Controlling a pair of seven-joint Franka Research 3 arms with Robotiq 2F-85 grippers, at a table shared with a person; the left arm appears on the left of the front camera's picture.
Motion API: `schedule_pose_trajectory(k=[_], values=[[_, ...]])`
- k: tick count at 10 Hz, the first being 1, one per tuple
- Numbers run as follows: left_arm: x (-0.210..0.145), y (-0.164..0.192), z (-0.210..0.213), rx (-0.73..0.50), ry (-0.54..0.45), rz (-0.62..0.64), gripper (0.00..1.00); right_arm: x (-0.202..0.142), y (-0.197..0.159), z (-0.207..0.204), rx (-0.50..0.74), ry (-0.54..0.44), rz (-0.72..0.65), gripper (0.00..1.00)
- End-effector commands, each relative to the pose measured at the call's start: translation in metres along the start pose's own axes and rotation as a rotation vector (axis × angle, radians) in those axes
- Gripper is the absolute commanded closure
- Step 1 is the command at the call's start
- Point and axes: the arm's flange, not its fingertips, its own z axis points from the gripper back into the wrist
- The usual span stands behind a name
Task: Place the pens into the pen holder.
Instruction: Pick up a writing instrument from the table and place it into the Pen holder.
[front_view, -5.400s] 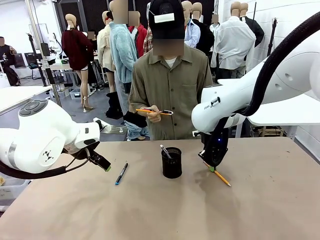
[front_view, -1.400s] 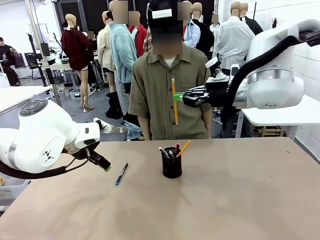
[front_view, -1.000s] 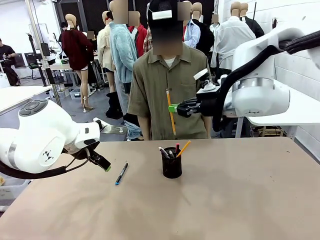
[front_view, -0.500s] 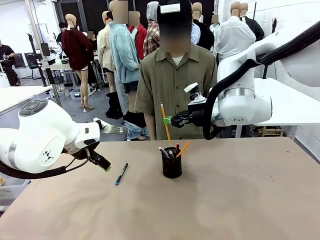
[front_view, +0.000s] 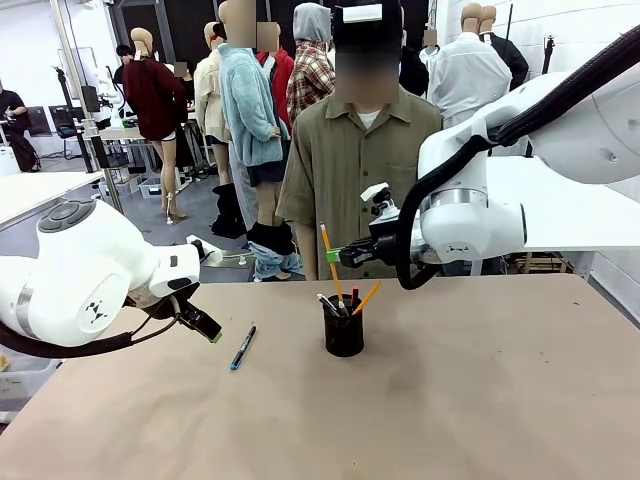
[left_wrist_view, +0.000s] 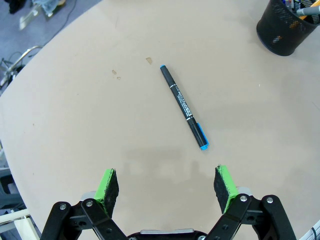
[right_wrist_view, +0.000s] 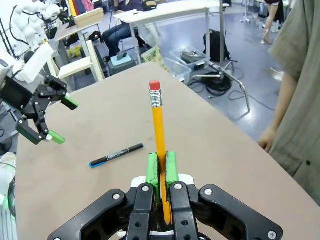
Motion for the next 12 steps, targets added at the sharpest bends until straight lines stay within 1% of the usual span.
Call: schedule_pose_trajectory(k=[1, 3, 6, 10, 11, 12], values=[[-0.001, 0.002, 0.001, -0.001, -0.001, 0.005, 0.0, -0.002, -0.002, -0.009, -0.014, 0.03, -0.026, 1.0], [-0.001, 0.002, 0.001, -0.001, -0.001, 0.005, 0.0, -0.007, -0.002, -0.011, -0.019, 0.043, -0.029, 1.0], [-0.001, 0.002, 0.001, -0.001, -0.001, 0.005, 0.0, -0.017, -0.003, -0.014, -0.038, 0.097, -0.017, 1.0], [-0.001, 0.002, 0.001, -0.001, -0.001, 0.005, 0.0, -0.018, -0.003, -0.016, -0.034, 0.122, -0.009, 1.0], [-0.001, 0.002, 0.001, -0.001, -0.001, 0.005, 0.0, -0.019, -0.003, -0.016, -0.033, 0.12, -0.011, 0.92], [-0.001, 0.002, 0.001, -0.001, -0.001, 0.005, 0.0, -0.019, -0.003, -0.016, -0.033, 0.12, -0.012, 0.75]])
